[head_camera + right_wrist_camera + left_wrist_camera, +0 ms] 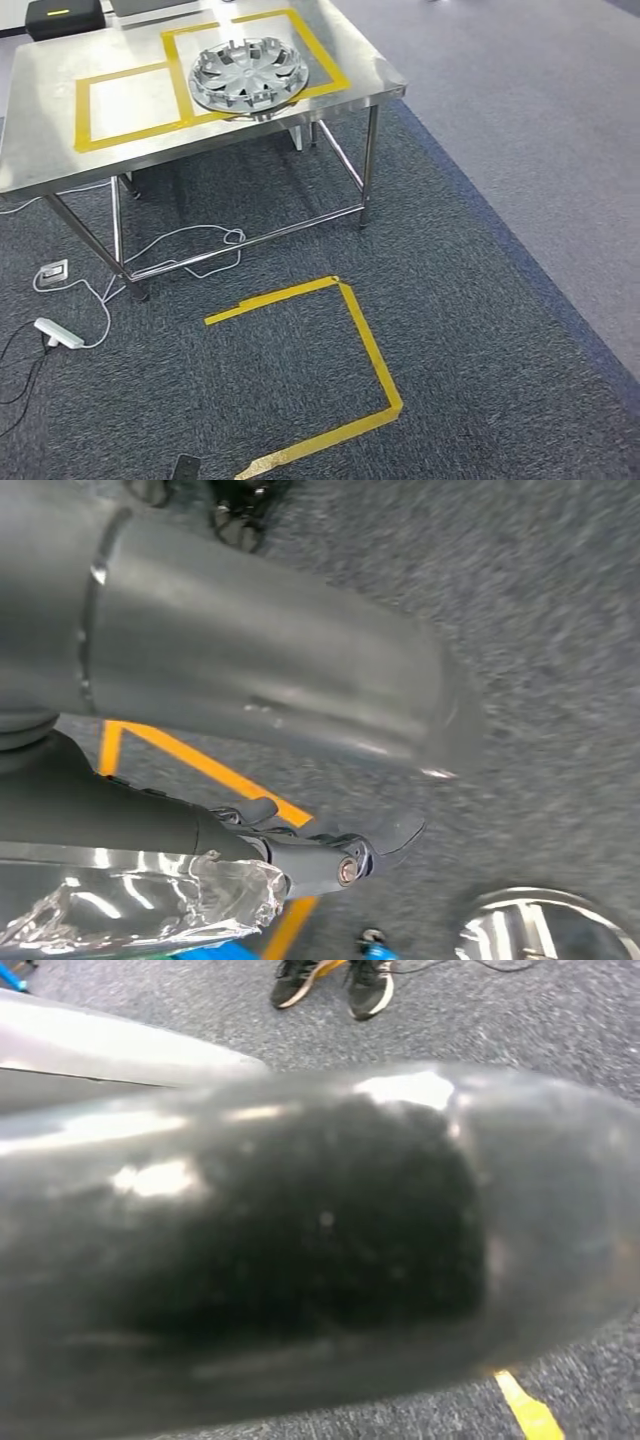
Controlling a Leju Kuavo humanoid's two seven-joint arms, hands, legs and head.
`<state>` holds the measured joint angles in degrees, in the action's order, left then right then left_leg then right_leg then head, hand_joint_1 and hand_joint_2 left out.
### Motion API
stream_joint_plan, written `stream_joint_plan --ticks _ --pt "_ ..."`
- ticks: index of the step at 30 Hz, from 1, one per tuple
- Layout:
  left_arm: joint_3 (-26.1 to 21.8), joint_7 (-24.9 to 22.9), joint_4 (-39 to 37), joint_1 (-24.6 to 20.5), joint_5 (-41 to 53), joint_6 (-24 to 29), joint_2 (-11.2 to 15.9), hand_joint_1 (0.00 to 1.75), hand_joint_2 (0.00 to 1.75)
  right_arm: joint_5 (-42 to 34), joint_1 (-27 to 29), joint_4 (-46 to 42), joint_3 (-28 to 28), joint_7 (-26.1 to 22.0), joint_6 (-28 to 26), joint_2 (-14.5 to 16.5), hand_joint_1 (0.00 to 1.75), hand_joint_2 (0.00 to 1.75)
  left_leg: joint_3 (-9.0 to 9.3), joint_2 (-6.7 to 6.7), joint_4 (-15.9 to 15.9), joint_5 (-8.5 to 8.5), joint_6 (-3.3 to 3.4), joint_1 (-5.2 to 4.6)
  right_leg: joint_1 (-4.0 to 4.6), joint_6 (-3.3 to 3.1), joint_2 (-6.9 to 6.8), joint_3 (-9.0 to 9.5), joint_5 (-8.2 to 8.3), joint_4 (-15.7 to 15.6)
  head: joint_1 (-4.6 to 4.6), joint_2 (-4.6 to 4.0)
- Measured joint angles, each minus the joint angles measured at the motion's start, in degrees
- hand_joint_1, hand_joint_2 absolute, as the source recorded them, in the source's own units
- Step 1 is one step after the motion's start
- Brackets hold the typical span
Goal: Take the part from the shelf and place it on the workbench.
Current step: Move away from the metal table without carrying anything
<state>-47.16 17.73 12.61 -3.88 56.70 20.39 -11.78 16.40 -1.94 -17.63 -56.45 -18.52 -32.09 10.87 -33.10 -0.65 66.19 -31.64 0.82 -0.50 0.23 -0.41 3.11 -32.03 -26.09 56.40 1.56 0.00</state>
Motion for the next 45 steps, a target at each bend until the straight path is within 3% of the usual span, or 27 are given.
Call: stream_joint_plan --ticks 2,4,6,7,9,11,12,13,14,16,18,19,21,23,25,27,28,30,32,34,35,36,38,40,42,43,45 --pt "-0.1 0.0 0.0 0.0 0.0 0.0 0.0 0.0 0.0 0.5 -0.2 0.5 0.0 0.5 0.4 0.4 0.0 0.0 3.45 -2.53 -6.9 2.65 0.67 0.05 0.12 0.35 1.3 -0.38 0.29 0.3 0.03 0.0" --pt "-0.2 0.0 0.0 -0.1 0.0 0.0 0.0 0.0 0.0 0.9 -0.3 0.8 0.0 0.9 0.8 0.7 0.0 0.0 4.43 -3.6 -9.4 2.9 0.93 -0.03 -0.02 0.95 2.41 -0.97 0.71 0.4 0.04 0.0" --pt "-0.2 -0.1 0.0 -0.1 0.0 0.0 0.0 0.0 0.0 1.5 -0.1 1.1 0.0 1.4 1.1 0.8 0.0 0.0 4.43 -2.53 -9.9 3.29 1.17 -0.05 -0.29 1.61 3.18 -1.52 1.04 0.5 0.03 0.0" --pt "-0.2 -0.2 0.0 -0.1 0.0 0.0 -0.1 0.0 0.0 1.8 0.0 1.2 0.0 1.6 1.2 0.9 0.0 0.0 4.41 -1.88 -10.3 3.64 1.41 0.03 -0.29 1.88 2.5 -2.09 0.49 1.2 0.13 0.0" --pt "-0.3 -0.3 0.0 -0.1 0.0 0.0 -0.2 0.0 0.0 2.4 -0.1 1.4 0.0 1.9 1.5 0.9 0.0 0.0 4.17 -0.31 -10.8 4.24 1.77 0.17 -0.29 2.33 -0.14 -4.64 -2.66 6.1 0.47 0.0" --pt "-0.3 -0.4 0.0 0.1 0.0 0.0 -0.1 0.0 0.0 2.6 -0.2 1.6 0.1 2.0 1.7 1.0 0.0 0.0 3.78 1.35 -10.8 4.41 1.9 0.01 -0.46 2.88 -2.16 -7.99 -6.68 13.8 0.69 0.0" --pt "-0.3 -0.4 0.0 0.2 0.0 0.0 -0.1 0.0 0.0 2.7 -0.1 1.6 0.1 2.1 1.8 1.0 0.0 0.0 3.63 2.2 -10.8 4.47 1.88 -0.04 -0.62 3.15 -2.49 -8.85 -7.62 16.4 0.68 0.0" --pt "-0.4 -0.4 0.0 0.2 0.0 0.0 -0.1 0.0 0.0 2.7 0.0 1.6 0.1 2.1 1.8 1.0 0.0 0.0 3.53 2.95 -10.7 4.52 1.85 -0.05 -0.76 3.38 -2.72 -8.63 -7.47 16.8 0.69 0.0" --pt "-0.4 -0.4 0.0 0.2 0.0 0.0 -0.1 0.0 0.0 2.7 0.1 1.7 0.1 2.2 1.8 1.0 0.0 0.0 3.5 3.63 -10.7 4.55 1.79 -0.05 -0.9 3.55 -3.04 -7.23 -6.35 15.0 0.71 0.0" --pt "-0.4 -0.4 0.0 0.2 0.0 0.0 -0.1 0.0 0.0 2.8 0.1 1.7 0.1 2.3 1.8 1.0 0.0 0.0 3.56 4.81 -10.7 4.5 1.49 -0.1 -1.03 3.75 -4.89 -2.24 -3.36 6.9 0.72 0.0" --pt "-0.4 -0.4 0.0 0.1 0.0 0.0 -0.1 0.0 0.0 3.0 -0.1 1.7 0.2 2.4 1.9 1.1 0.0 0.0 3.56 5.75 -10.4 4.32 0.87 -0.37 -0.89 3.05 -6.51 1.27 -1.98 1.0 0.66 0.0" --pt "-0.4 -0.4 0.0 0.1 0.0 0.0 0.0 0.0 0.0 3.2 -0.2 1.8 0.3 2.6 2.0 1.2 0.0 0.0 3.55 6.17 -10.3 4.28 0.55 -0.51 -0.74 2.58 -6.77 1.74 -2.0 0.0 0.6 0.0" --pt "-0.5 -0.4 0.0 -0.1 0.1 0.1 0.0 0.0 0.0 3.6 0.0 1.8 0.5 3.0 2.2 1.3 0.0 0.0 3.57 6.62 -10.0 4.15 -0.05 -0.43 -0.67 1.58 -5.78 1.47 -1.75 0.0 0.52 0.0" --pt "-0.5 -0.4 0.0 -0.1 0.1 0.1 0.0 0.0 0.0 4.1 0.1 1.9 0.6 3.5 2.5 1.3 0.0 0.0 2.89 4.62 -8.1 2.37 -0.77 -0.13 -0.77 0.75 -4.86 1.3 -1.4 -0.2 0.4 0.0" --pt "-0.6 -0.3 0.0 0.0 0.1 0.0 0.0 0.0 0.0 4.7 -0.1 2.0 0.9 4.0 3.0 1.4 0.0 0.0 0.4 1.91 -2.0 -1.58 -1.19 0.07 -0.78 0.14 -3.75 1.15 -1.04 -0.3 0.2 0.0" --pt "-0.7 -0.3 0.0 0.2 0.1 0.0 0.0 0.0 0.0 5.4 -0.1 2.1 1.2 4.6 3.5 1.5 0.0 0.0 -2.64 1.24 5.1 -4.61 -1.1 0.13 -0.62 -0.14 -2.41 0.83 -0.81 -0.2 0.16 0.0" --pt "-0.7 -0.3 0.0 0.3 0.1 0.0 0.0 0.0 0.0 5.9 0.0 2.2 1.4 5.0 3.8 1.5 0.0 0.0 -3.35 1.17 6.6 -4.63 -0.95 0.13 -0.53 -0.17 -1.7 0.75 -0.73 -0.2 0.16 0.0" --pt "-0.8 -0.3 0.0 0.3 0.1 0.0 0.1 0.0 0.0 6.9 0.2 2.3 1.8 6.0 4.4 1.6 0.0 0.0 -1.78 0.67 3.2 -1.28 -0.44 0.13 -0.4 -0.07 -0.25 0.75 -0.62 -0.1 0.18 0.0" --pt "-0.9 -0.3 0.0 0.4 0.2 0.0 0.2 0.0 0.0 7.8 0.2 2.5 2.3 6.7 4.8 1.7 0.0 0.0 1.5 -2.07 -4.3 2.83 0.18 0.21 -0.31 0.19 1.15 0.59 -0.49 0.1 0.2 0.0" --pt "-1.0 -0.3 0.0 0.4 0.2 0.0 0.3 0.0 0.0 8.3 0.0 2.7 2.8 7.1 5.1 1.8 0.0 0.0 3.11 -4.32 -8.5 3.92 0.31 0.3 -0.31 0.67 2.38 -0.12 -0.27 0.5 0.22 0.0" --pt "-1.0 -0.3 0.0 0.4 0.2 0.0 0.4 0.0 0.0 8.4 0.1 2.7 3.0 7.2 5.2 1.9 0.0 0.0 3.19 -4.31 -9.0 3.77 0.33 0.3 -0.36 1.02 3.0 -0.51 -0.1 0.6 0.2 0.0" --pt "-1.0 -0.3 0.0 0.3 0.2 0.0 0.3 0.0 0.0 8.5 0.2 2.8 3.2 7.3 5.3 1.9 0.0 0.0 3.2 -3.74 -9.3 3.77 0.39 0.3 -0.47 1.37 3.57 -1.01 0.06 0.6 0.21 0.0" --pt "-1.0 -0.3 0.0 0.3 0.2 0.0 0.4 0.0 0.0 8.8 0.4 2.9 3.5 7.5 5.6 1.9 0.0 0.0 3.19 -2.34 -9.7 4.18 0.91 0.39 -0.46 1.91 2.27 -2.06 -0.83 1.9 0.35 0.0" --pt "-1.0 -0.3 0.0 0.3 0.2 0.0 0.3 0.0 0.0 9.2 0.3 3.0 3.7 7.6 5.9 1.9 0.0 0.0 3.1 -0.61 -9.9 4.43 1.27 0.38 -0.39 2.26 -0.79 -4.65 -4.26 7.5 0.64 0.0" --pt "-1.1 -0.3 0.0 0.5 0.2 0.0 0.4 0.0 0.0 9.4 0.2 3.0 4.0 7.7 6.3 1.9 0.0 0.0 2.91 1.17 -9.9 4.43 1.35 0.24 -0.47 2.66 -2.26 -7.99 -7.79 15.1 0.77 0.0" --pt "-1.1 -0.3 0.0 0.6 0.2 0.0 0.4 0.0 0.0 9.4 0.3 3.0 4.1 7.8 6.5 1.9 0.0 0.0 2.84 2.02 -9.9 4.43 1.35 0.22 -0.57 2.83 -2.52 -8.73 -8.25 17.0 0.76 0.0" --pt "-1.1 -0.3 0.0 0.5 0.2 0.0 0.4 0.0 0.0 9.5 0.5 3.0 4.3 7.9 6.6 1.9 0.0 0.0 2.82 3.42 -9.9 4.38 1.29 0.24 -0.79 3.07 -3.11 -6.76 -6.12 14.3 0.77 0.0"
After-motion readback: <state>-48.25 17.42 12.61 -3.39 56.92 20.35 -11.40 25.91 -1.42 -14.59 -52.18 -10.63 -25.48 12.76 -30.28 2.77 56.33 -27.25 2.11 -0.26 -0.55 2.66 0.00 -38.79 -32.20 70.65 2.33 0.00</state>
